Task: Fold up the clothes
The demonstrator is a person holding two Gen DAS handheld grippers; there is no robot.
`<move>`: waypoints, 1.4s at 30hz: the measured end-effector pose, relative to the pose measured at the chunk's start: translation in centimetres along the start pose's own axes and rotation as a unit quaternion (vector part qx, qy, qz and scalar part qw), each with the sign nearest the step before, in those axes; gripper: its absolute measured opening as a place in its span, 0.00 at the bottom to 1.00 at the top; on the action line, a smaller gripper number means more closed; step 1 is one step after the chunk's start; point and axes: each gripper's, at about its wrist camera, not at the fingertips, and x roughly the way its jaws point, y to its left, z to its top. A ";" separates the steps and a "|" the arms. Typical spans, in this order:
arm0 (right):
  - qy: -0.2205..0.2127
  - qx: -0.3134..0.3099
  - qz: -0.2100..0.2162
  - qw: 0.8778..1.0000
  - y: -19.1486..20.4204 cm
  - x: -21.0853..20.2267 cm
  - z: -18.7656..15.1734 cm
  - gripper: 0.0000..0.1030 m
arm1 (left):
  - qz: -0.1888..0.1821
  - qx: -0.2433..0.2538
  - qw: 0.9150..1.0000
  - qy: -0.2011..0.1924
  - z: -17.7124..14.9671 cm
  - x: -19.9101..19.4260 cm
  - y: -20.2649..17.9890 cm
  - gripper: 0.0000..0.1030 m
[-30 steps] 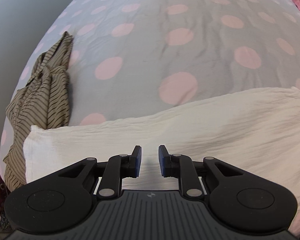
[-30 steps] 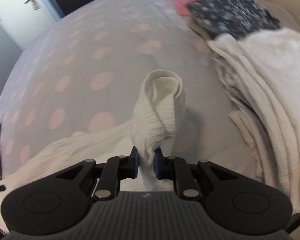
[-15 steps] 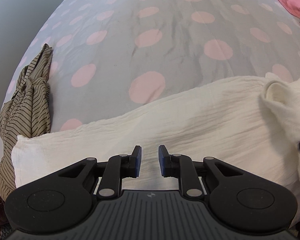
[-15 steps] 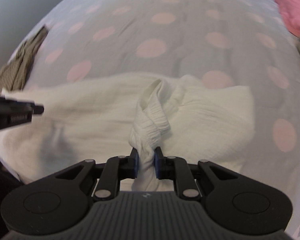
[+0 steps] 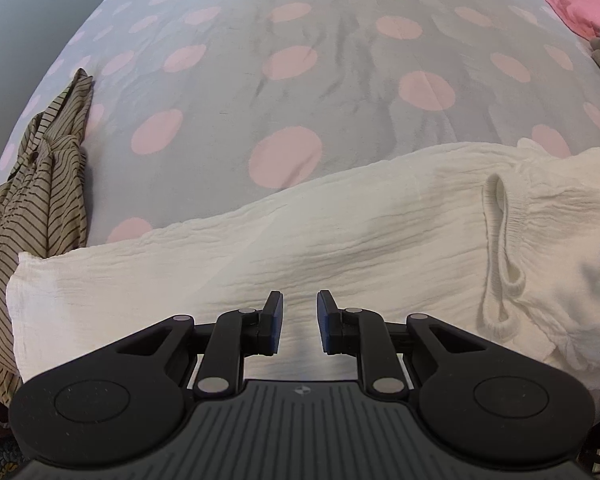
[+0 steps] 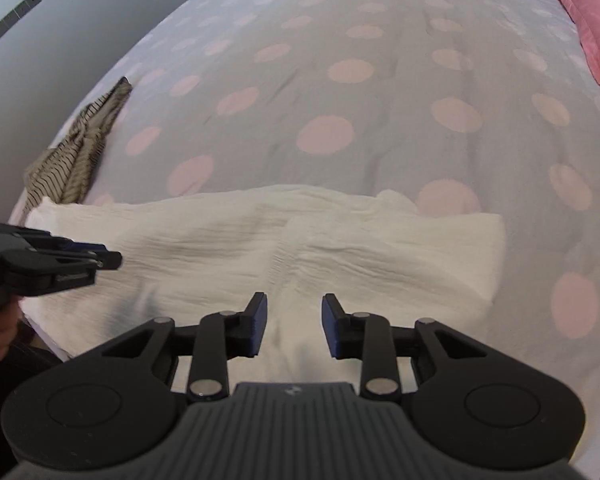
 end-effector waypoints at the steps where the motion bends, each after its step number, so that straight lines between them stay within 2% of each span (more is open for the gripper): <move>1: 0.008 -0.014 0.001 1.000 0.4 0.5 -0.1 0.33 | 0.000 0.002 1.000 -0.001 0.0 0.0 -0.2 0.16; 4: 0.017 -0.098 -0.009 0.995 3.0 2.1 -1.0 0.33 | -0.002 0.006 1.000 -0.004 0.1 -0.1 -0.7 0.16; 7: 0.011 -0.191 -0.031 0.981 5.4 3.6 -2.1 0.32 | -0.005 0.011 1.000 -0.001 0.1 0.0 -1.1 0.16; 9: 0.012 -0.219 -0.047 0.975 6.0 4.7 -2.4 0.32 | -0.015 0.016 1.000 0.002 0.0 0.1 -1.3 0.16; 10: 0.018 -0.219 -0.052 0.974 5.9 5.2 -2.2 0.30 | -0.030 0.020 0.999 0.006 -0.1 0.1 -1.6 0.16; 12: 0.029 -0.206 -0.058 0.976 5.3 5.9 -1.9 0.11 | -0.060 0.028 0.998 0.014 -0.3 0.3 -2.0 0.16; 14: 0.033 -0.185 -0.055 0.981 4.4 5.9 -1.5 0.06 | -0.085 0.037 0.995 0.021 -0.6 0.5 -2.5 0.16; 19: 0.011 -0.147 -0.029 0.989 3.1 3.8 -0.9 0.04 | -0.089 0.067 0.993 0.036 -1.5 1.1 -4.2 0.16; 22: -0.005 -0.138 0.002 0.990 2.7 1.8 -1.0 0.04 | -0.088 0.071 0.993 0.040 -1.6 1.2 -4.6 0.16; 25: -0.007 -0.153 0.043 0.987 2.9 0.4 -1.7 0.03 | -0.086 0.067 0.993 0.042 -1.5 1.3 -4.5 0.16; 28: 0.014 -0.185 0.059 0.981 3.9 0.8 -3.0 0.03 | -0.092 0.051 0.994 0.042 -1.1 1.4 -4.2 0.16; 33: 0.055 -0.221 0.041 0.973 4.9 3.6 -4.8 0.03 | -0.147 0.025 0.988 0.036 -0.3 1.7 -4.8 0.17; 38: 0.066 -0.214 0.040 0.974 4.8 5.1 -5.0 0.04 | -0.205 -0.001 0.978 0.031 0.6 2.0 -5.6 0.37; 40: 0.066 -0.210 0.042 0.975 4.7 5.1 -5.0 0.03 | -0.222 -0.008 0.974 0.031 0.9 2.3 -6.0 0.38; 42: 0.065 -0.205 0.045 0.976 4.5 5.0 -5.0 0.03 | -0.223 -0.005 0.974 0.037 1.1 3.0 -6.7 0.39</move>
